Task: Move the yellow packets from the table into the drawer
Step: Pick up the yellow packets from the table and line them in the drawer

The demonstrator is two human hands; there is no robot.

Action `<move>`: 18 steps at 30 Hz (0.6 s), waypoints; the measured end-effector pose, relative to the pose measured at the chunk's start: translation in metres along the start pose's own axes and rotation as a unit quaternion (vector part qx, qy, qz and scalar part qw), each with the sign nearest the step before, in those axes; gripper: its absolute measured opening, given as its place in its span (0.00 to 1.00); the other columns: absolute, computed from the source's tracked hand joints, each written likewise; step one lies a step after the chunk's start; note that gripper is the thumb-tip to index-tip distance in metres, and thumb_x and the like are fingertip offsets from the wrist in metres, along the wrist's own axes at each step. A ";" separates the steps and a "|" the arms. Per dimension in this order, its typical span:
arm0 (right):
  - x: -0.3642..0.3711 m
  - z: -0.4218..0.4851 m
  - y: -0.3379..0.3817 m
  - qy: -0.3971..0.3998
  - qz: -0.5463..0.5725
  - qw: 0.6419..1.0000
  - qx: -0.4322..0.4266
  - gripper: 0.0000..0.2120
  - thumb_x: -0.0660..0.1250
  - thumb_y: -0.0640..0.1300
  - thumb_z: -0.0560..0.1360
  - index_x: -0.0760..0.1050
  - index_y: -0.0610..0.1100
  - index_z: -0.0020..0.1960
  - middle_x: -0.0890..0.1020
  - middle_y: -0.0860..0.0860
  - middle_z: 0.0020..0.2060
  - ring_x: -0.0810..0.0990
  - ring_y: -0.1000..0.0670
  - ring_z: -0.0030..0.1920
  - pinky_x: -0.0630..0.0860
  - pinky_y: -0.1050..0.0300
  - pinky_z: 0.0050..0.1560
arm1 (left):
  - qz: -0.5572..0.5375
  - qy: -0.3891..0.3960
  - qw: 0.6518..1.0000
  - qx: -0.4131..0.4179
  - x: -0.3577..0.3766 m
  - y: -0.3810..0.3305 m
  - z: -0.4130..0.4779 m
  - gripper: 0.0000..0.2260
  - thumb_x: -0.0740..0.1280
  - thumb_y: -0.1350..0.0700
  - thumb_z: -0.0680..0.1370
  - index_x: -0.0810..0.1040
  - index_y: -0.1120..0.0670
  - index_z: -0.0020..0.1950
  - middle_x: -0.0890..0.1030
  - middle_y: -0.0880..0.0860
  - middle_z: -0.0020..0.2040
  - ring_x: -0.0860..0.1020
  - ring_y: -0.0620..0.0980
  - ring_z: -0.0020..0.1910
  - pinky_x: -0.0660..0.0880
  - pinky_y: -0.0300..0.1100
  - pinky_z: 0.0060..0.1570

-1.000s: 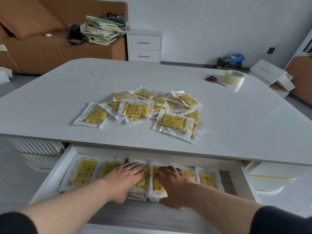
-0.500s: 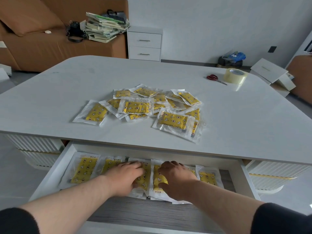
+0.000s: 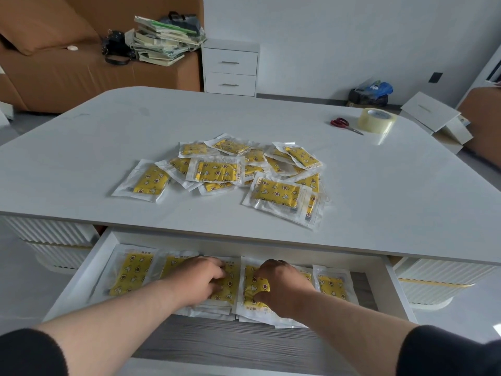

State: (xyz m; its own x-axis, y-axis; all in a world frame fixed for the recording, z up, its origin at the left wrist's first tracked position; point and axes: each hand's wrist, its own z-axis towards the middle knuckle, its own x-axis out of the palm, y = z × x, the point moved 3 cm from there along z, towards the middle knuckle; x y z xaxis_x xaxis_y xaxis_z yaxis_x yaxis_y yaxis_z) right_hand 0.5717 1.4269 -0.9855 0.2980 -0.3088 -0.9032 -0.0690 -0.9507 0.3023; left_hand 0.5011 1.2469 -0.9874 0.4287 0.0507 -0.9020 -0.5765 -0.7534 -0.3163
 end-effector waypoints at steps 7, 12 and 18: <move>0.001 0.002 -0.002 -0.012 0.018 1.000 0.001 0.24 0.69 0.54 0.75 0.72 0.51 0.69 0.73 0.54 0.66 0.72 0.49 0.65 0.71 0.56 0.62 | 0.000 -0.004 1.000 -0.004 0.000 -0.001 0.001 0.17 0.65 0.54 0.79 0.75 0.45 0.68 0.67 0.43 0.74 0.66 0.48 0.73 0.60 0.44 0.73; -0.002 0.000 0.000 -0.010 0.011 1.000 -0.005 0.23 0.68 0.53 0.75 0.72 0.51 0.68 0.74 0.53 0.66 0.72 0.48 0.64 0.73 0.55 0.61 | -0.008 -0.012 1.000 -0.007 -0.004 -0.005 -0.003 0.18 0.67 0.53 0.78 0.75 0.46 0.67 0.71 0.43 0.71 0.69 0.48 0.70 0.64 0.43 0.71; -0.017 -0.009 0.005 -0.020 0.042 0.999 -0.005 0.20 0.65 0.52 0.77 0.71 0.53 0.69 0.74 0.55 0.67 0.76 0.49 0.62 0.74 0.56 0.61 | -0.021 -0.053 0.998 -0.012 -0.021 -0.015 -0.016 0.15 0.66 0.52 0.78 0.77 0.48 0.65 0.75 0.44 0.66 0.72 0.46 0.65 0.67 0.40 0.65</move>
State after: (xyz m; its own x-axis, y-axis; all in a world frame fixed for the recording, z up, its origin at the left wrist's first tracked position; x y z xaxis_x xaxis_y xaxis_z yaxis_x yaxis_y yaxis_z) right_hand 0.5747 1.4277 -0.9660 0.2526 -0.3885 -0.8862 -0.0826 -0.9212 0.3803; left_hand 0.5123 1.2462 -0.9594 0.3763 0.1506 -0.9142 -0.5422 -0.7643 -0.3491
